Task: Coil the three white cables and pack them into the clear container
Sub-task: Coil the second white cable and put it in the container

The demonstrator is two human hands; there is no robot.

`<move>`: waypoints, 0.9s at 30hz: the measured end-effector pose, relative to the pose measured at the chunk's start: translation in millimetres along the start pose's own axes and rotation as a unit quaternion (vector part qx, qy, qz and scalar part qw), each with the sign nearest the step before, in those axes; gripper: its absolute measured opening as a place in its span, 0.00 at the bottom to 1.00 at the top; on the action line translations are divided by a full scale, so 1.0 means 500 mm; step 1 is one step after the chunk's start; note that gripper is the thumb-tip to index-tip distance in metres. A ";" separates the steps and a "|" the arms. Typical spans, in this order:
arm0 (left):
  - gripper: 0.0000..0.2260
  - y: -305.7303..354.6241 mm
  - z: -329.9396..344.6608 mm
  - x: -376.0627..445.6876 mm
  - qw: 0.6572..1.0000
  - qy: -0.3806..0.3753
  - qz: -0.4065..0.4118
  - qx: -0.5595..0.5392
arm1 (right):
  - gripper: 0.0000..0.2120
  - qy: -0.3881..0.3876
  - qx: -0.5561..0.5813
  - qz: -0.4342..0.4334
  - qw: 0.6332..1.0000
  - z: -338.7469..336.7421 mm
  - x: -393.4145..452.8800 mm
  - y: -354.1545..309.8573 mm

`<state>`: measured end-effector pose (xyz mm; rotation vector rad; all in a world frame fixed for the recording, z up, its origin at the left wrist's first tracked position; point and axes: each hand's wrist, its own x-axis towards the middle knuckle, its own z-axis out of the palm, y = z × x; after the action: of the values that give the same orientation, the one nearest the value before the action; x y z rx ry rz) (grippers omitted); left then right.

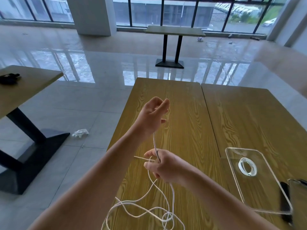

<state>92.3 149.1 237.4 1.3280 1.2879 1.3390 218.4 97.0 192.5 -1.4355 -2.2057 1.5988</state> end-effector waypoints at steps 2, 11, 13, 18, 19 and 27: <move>0.09 -0.026 -0.015 0.009 0.999 0.028 -0.017 0.027 | 0.18 0.038 -0.060 -0.018 0.997 -0.006 -0.016 -0.002; 0.17 -0.047 -0.045 -0.015 0.981 -0.091 -0.170 -0.015 | 0.07 0.222 -0.218 -0.254 0.916 -0.090 -0.063 -0.039; 0.19 -0.033 -0.042 -0.024 0.971 -0.133 -0.195 -0.039 | 0.04 0.243 -0.234 -0.270 0.902 -0.115 -0.067 -0.052; 0.21 -0.011 -0.039 -0.050 0.943 -0.204 -0.239 -0.108 | 0.11 0.267 -0.263 -0.254 0.891 -0.166 -0.071 -0.071; 0.22 -0.007 -0.041 -0.056 0.937 -0.219 -0.245 -0.117 | 0.12 0.265 -0.262 -0.254 0.893 -0.173 -0.073 -0.074; 0.21 0.012 -0.050 -0.092 0.894 -0.373 -0.219 -0.116 | 0.10 0.155 -0.193 -0.221 0.943 -0.215 -0.073 -0.075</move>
<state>72.5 100.3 238.9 1.1213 0.7832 0.5445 272.2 147.3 286.8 -1.0475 -2.4900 0.7756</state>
